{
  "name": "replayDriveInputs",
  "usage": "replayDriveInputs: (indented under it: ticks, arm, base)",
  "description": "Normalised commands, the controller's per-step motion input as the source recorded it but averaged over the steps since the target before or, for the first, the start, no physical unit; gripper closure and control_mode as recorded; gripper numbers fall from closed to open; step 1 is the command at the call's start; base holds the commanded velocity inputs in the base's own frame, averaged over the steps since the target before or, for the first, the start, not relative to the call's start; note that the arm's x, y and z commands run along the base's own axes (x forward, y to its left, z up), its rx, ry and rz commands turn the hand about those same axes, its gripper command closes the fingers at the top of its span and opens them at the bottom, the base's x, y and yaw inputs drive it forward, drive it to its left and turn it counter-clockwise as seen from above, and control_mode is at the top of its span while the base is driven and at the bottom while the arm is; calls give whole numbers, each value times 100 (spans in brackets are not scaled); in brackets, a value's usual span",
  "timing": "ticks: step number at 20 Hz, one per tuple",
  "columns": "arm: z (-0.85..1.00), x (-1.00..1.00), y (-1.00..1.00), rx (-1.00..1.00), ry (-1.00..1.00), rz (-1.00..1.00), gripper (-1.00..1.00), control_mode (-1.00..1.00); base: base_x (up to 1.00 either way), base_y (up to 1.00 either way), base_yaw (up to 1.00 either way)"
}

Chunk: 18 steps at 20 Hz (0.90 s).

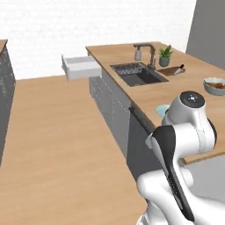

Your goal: Pick up the knife from the drawer and place it on the cutting board. Then place the meat from the plate to the cutting board.

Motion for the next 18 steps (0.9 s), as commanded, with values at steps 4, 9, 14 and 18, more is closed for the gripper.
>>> replayDriveInputs:
  ticks: [4, 9, 14, 18]
  arm:
    - [0, 0, 0, 0, 0, 0, -100, 100]
    - [0, 0, 0, 0, 0, 0, -100, 100]
    - [0, 0, 0, 0, 0, 0, -100, 100]
    - [0, 0, 0, 0, 0, 0, -100, 100]
  base:
    - [86, 100, -62]
    - [88, 90, -65]
    - [71, 52, -75]
    - [47, 64, -80]
